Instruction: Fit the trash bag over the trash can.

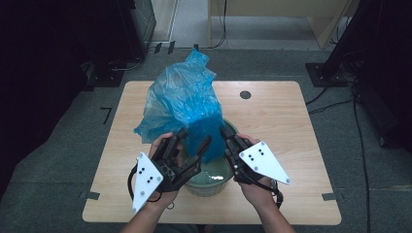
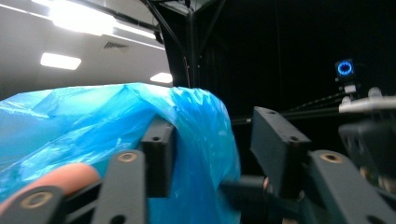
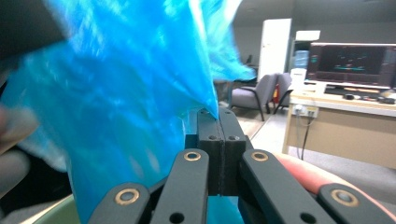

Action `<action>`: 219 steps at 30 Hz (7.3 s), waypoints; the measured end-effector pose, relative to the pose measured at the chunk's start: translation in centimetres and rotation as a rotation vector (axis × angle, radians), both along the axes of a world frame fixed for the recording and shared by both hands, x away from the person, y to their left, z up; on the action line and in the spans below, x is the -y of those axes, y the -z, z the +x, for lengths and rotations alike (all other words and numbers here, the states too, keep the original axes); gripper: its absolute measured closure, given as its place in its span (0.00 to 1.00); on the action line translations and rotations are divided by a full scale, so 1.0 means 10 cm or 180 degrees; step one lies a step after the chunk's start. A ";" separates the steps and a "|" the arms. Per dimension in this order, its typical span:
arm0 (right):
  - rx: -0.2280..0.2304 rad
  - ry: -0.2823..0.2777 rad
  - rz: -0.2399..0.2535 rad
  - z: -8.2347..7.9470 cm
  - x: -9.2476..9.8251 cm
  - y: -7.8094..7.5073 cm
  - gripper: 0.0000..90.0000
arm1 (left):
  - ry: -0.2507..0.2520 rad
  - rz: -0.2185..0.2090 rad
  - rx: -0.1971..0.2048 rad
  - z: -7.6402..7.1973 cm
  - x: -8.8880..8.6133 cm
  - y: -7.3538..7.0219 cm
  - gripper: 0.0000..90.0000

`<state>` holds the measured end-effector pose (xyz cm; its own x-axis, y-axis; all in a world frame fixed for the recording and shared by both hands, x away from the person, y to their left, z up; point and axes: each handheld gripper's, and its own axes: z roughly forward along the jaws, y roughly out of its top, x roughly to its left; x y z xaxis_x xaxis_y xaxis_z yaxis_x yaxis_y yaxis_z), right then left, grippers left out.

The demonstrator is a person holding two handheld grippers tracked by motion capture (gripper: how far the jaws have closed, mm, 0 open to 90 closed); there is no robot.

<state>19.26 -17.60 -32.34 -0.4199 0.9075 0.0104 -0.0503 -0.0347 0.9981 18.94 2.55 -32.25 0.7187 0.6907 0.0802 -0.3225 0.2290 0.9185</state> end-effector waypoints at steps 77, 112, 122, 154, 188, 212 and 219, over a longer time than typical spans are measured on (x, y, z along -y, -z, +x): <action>-0.0055 -0.0281 0.0204 -0.01 0.37 0.30 0.17 | -0.1165 -0.0651 -0.1305 0.67 -1.52 -0.09 1.00; 0.0028 -0.0728 -0.0026 -0.14 0.47 0.26 0.23 | -0.0994 -0.0929 -0.0438 0.32 -1.01 -0.45 1.00; 0.0124 -0.0404 0.0076 -0.08 0.32 0.12 0.40 | -0.0669 -0.0747 -0.0476 0.25 -0.76 -0.20 1.00; 0.0004 -0.0819 0.0278 -0.04 -0.03 -0.32 0.56 | -0.0126 0.0346 -0.0116 -0.26 -0.13 0.34 1.00; 0.0005 -0.0877 0.0146 -0.16 0.28 -0.14 1.00 | -0.0488 0.0117 -0.0279 -0.17 -0.75 0.37 0.52; 0.0340 -0.1118 -0.0309 -0.32 0.42 -0.05 1.00 | -0.0456 -0.0444 -0.0750 0.24 -0.86 -0.02 1.00; 0.0406 -0.0827 -0.0496 -0.34 0.65 -0.05 1.00 | -0.0489 -0.0438 -0.0727 0.18 -1.06 -0.04 1.00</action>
